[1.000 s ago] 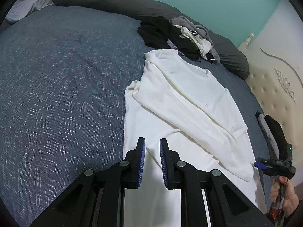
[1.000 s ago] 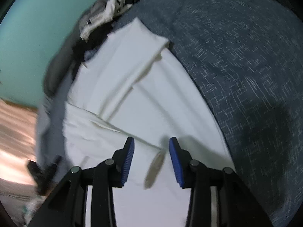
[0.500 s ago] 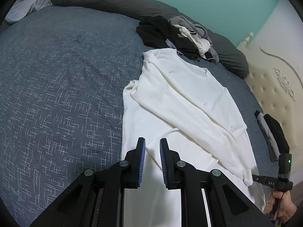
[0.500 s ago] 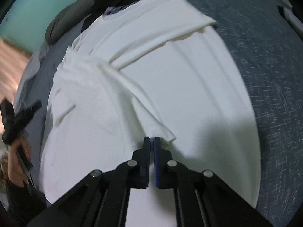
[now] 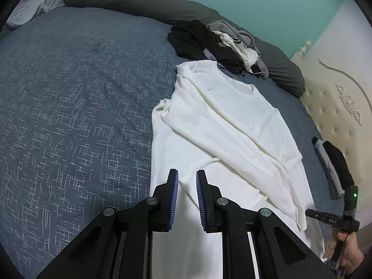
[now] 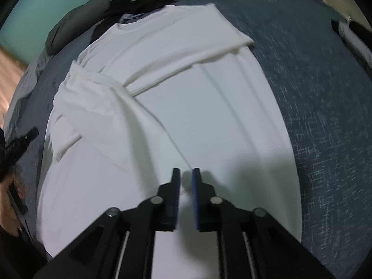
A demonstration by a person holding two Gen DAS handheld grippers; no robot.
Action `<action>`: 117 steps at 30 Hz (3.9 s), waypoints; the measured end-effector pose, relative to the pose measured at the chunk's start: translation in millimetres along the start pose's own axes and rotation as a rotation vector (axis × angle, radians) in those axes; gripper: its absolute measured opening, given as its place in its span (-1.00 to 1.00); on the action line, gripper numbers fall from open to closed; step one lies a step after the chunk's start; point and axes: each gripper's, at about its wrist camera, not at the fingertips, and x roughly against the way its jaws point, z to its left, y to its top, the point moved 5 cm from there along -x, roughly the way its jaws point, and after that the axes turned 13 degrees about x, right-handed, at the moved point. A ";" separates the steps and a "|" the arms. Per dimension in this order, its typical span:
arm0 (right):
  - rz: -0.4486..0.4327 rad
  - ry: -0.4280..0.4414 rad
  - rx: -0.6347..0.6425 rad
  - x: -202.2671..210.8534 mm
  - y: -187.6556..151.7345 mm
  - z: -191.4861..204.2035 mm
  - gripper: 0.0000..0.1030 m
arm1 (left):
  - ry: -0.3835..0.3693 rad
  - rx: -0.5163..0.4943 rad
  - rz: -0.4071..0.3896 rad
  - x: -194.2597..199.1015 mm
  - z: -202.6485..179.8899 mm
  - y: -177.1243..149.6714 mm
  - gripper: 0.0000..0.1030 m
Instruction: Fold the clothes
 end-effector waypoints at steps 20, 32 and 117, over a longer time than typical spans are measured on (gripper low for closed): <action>0.046 -0.025 0.109 -6.2 -2.5 2.0 -0.68 | 0.006 0.029 -0.024 0.8 4.2 2.2 -0.22; -0.048 -0.056 0.108 28.9 9.4 -15.8 -0.96 | -0.021 0.030 -0.034 3.7 -0.4 2.9 -0.24; 0.000 0.240 -0.158 10.8 -7.3 -29.8 -0.98 | -0.005 -0.014 -0.024 -0.3 -8.0 0.1 -0.30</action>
